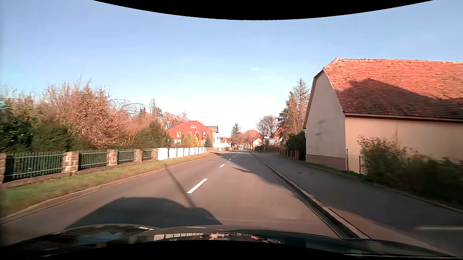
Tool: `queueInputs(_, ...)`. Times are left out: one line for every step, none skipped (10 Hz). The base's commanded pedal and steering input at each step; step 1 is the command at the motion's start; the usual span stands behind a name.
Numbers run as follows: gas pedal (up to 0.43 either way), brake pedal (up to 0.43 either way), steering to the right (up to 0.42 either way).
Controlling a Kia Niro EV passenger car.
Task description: Follow the waypoints while adhering to traffic rules and regulations
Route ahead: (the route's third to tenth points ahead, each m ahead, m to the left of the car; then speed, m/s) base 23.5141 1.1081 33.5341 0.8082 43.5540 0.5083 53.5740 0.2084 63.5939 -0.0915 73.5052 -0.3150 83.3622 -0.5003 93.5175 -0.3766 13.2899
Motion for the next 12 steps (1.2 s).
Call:
queueInputs(0.11, 0.0, 0.001)
queueInputs(0.11, 0.0, 0.0)
queueInputs(0.118, 0.0, 0.001)
queueInputs(0.118, 0.0, 0.001)
queueInputs(0.118, 0.0, 0.001)
queueInputs(0.118, 0.0, 0.0)
queueInputs(0.118, 0.0, 0.001)
queueInputs(0.118, 0.0, 0.0)
queueInputs(0.118, 0.0, 0.001)
queueInputs(0.118, 0.0, 0.0)
queueInputs(0.118, 0.0, -0.001)
queueInputs(0.118, 0.0, -0.001)
